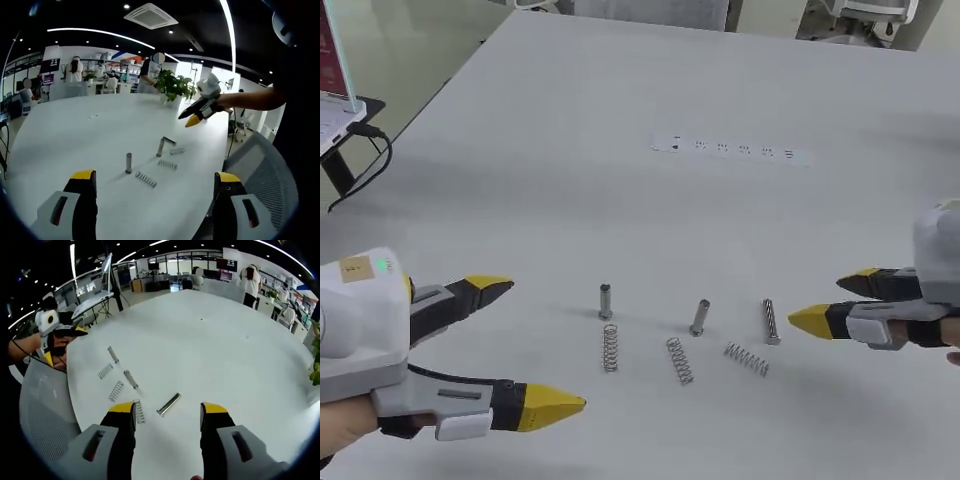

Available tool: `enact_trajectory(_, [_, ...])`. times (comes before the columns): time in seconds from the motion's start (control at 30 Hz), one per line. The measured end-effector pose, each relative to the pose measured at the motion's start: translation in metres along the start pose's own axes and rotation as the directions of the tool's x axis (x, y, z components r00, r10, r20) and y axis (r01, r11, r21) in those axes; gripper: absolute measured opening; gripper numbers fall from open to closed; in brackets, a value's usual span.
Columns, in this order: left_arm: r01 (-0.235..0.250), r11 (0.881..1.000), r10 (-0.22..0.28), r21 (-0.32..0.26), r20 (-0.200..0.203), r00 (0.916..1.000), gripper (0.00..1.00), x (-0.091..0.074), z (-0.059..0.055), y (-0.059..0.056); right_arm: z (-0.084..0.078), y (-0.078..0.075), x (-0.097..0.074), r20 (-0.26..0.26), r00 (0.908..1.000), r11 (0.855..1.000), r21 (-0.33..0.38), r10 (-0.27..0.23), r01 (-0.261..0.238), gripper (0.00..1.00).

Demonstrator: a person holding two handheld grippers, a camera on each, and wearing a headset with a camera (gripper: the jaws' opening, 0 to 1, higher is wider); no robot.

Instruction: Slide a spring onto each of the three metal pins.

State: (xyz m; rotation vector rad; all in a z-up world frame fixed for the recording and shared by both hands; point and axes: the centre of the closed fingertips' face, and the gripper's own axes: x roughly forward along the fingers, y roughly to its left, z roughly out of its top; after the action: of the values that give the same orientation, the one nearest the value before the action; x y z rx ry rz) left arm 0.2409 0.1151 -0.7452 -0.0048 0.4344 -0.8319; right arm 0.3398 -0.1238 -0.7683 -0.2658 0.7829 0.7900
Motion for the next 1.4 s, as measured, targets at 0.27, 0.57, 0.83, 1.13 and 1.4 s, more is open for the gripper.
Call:
enact_trajectory(0.27, [0.038,0.998,-0.038,0.040,-0.016,0.9992,0.95,-0.001,0.001,-0.005,0.003,-0.001,0.019,-0.058,0.9982,0.999,0.031,0.013,-0.011,0.41])
enact_trajectory(0.57, [0.053,0.996,-0.052,0.078,-0.006,0.9986,0.95,-0.001,0.005,-0.007,-0.006,-0.005,0.033,-0.112,0.9934,0.997,0.078,0.022,-0.013,0.36])
enact_trajectory(0.83, [0.042,0.997,-0.042,0.063,0.000,0.9991,0.92,-0.002,0.008,-0.004,-0.009,-0.009,0.049,-0.168,0.9858,0.994,0.113,0.012,0.007,0.26])
enact_trajectory(1.13, [0.024,0.998,-0.023,0.054,-0.015,0.9996,0.90,-0.004,-0.001,0.000,-0.020,-0.013,0.067,-0.243,0.9700,0.986,0.165,0.008,0.033,0.19])
enact_trajectory(1.4, [0.008,0.999,-0.007,0.040,-0.023,0.9997,0.89,-0.010,-0.007,0.004,-0.028,-0.015,0.076,-0.276,0.9610,0.979,0.197,0.002,0.054,0.16])
